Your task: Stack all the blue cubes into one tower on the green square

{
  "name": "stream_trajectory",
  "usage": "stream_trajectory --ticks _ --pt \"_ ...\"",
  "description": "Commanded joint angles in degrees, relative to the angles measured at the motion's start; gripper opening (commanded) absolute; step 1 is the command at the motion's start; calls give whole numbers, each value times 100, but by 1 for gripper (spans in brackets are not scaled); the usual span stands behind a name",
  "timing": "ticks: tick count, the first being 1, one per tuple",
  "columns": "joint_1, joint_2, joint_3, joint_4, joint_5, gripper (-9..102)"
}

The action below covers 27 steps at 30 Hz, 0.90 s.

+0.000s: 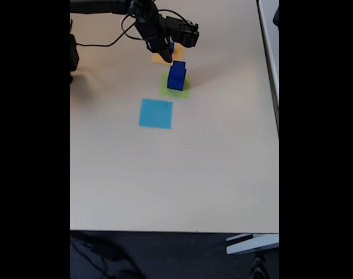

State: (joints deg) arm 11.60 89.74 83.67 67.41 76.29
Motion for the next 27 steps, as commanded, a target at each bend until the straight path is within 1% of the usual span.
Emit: stream_trajectory --ticks 1,6,9,16,20,23,27 --pt "211 325 35 -158 -272 0" --pt "492 290 149 -211 -422 0" --pt "642 193 334 -396 -527 0" --pt "1046 -149 466 -413 -650 0" --pt "1336 -439 562 -659 -879 0" --pt "1547 -624 633 -1072 -1134 0" --pt "1688 -826 650 -1222 -1274 0"
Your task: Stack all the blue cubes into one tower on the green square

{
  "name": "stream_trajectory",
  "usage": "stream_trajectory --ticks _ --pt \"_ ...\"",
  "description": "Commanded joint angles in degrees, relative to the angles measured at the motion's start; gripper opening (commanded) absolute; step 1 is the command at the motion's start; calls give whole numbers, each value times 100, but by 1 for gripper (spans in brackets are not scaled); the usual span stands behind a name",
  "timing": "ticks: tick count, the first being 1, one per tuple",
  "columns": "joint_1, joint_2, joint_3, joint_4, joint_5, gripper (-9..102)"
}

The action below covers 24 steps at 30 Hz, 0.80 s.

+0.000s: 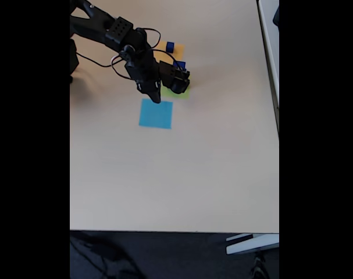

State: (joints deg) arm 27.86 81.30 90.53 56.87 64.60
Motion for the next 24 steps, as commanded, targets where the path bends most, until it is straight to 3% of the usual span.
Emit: stream_trajectory --ticks 1,15,24 --pt "88 0 0 -211 -132 0" --pt "158 79 1494 -1696 -149 0" --pt "158 9 1538 -1881 -193 0"
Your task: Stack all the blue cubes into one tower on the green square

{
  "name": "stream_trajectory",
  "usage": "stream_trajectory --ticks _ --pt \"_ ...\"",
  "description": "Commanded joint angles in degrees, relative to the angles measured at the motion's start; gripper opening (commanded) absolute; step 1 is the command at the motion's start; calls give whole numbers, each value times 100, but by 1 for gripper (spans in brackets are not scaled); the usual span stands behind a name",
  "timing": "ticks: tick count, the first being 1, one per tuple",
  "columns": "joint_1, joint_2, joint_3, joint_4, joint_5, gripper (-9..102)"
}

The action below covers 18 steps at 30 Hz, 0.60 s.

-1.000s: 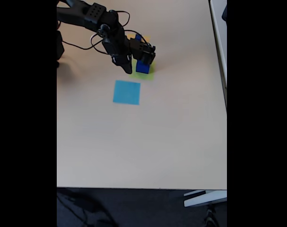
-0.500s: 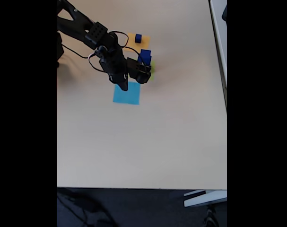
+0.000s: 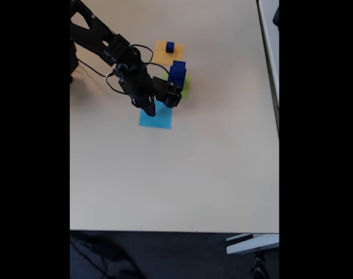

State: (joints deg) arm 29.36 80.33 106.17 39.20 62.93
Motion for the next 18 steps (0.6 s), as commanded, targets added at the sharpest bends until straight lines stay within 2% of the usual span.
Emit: stream_trajectory --ticks 1,18 --pt "0 105 -18 -105 -9 0" --pt "-53 70 97 -158 158 1"
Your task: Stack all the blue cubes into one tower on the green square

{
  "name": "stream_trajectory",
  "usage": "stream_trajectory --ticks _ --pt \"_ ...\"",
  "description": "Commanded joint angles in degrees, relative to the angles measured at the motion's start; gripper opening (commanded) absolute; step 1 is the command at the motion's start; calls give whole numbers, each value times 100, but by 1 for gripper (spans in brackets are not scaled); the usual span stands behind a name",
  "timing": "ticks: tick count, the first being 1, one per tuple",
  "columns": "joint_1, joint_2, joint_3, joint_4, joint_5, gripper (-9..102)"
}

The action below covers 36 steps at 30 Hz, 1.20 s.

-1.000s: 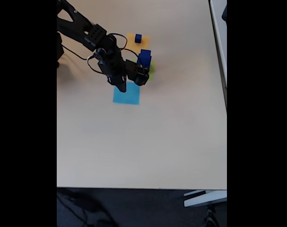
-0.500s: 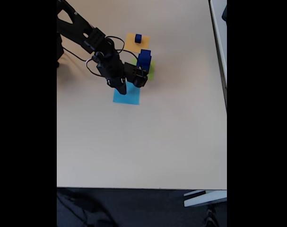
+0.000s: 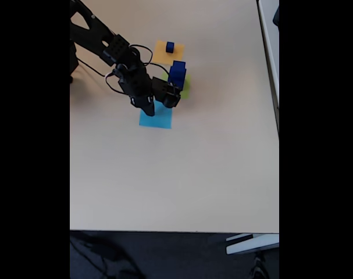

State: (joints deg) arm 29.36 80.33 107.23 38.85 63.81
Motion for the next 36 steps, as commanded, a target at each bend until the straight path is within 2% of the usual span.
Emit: stream_trajectory --ticks 1,28,36 --pt "-53 62 0 -123 79 1" --pt "-202 404 105 -316 0 15" --pt "-650 1318 -668 694 387 19"
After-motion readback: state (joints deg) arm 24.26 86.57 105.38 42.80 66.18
